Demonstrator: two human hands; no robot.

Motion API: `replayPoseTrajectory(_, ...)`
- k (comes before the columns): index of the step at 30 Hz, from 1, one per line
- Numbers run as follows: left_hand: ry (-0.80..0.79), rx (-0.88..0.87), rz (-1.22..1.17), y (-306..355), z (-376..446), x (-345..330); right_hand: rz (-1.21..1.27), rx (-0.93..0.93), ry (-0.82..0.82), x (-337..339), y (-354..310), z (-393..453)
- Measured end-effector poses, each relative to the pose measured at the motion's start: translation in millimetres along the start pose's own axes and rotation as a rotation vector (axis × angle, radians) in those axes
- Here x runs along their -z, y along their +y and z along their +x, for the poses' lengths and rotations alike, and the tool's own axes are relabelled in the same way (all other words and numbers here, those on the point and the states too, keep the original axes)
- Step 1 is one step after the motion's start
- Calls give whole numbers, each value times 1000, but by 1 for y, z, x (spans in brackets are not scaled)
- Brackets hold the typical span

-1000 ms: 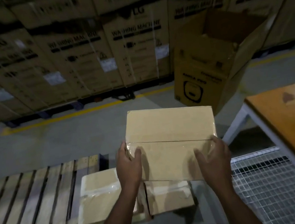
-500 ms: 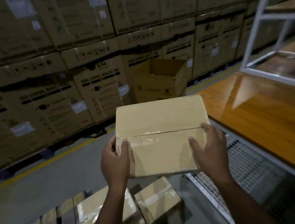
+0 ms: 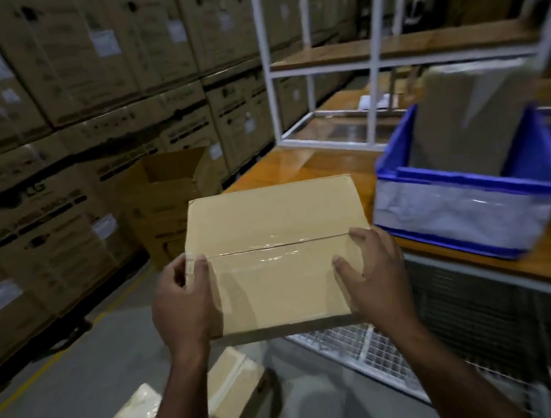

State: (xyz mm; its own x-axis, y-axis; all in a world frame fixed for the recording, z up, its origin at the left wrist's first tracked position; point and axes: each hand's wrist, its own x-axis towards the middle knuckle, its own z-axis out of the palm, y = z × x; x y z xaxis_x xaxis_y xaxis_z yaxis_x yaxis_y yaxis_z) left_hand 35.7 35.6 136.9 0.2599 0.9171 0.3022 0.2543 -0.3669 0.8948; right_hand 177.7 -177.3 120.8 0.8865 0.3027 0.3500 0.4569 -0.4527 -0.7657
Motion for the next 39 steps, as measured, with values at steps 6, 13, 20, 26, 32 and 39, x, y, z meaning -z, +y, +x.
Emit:
replayPoseTrajectory(6,-156,-76,-44,44,-69,-37,-46,-45,116,94,40,-32)
replayPoseTrajectory(13,-294,-153,-47,100,-183,-87,-100,-158,249,208,99,-80)
replayPoseTrajectory(20,-439,-194,-88,149,-287,-132,-138,-259,377,310,160,-128)
replayPoseTrajectory(26,-564,-259,-99,181,-358,-173,-196,-361,486,380,201,-152)
replayPoseTrajectory(32,-678,-340,-99,208,-398,-217,-208,-408,553,421,235,-154)
replayPoseTrajectory(39,-736,-377,-155,230,-412,-288,-268,-443,596,447,272,-124)
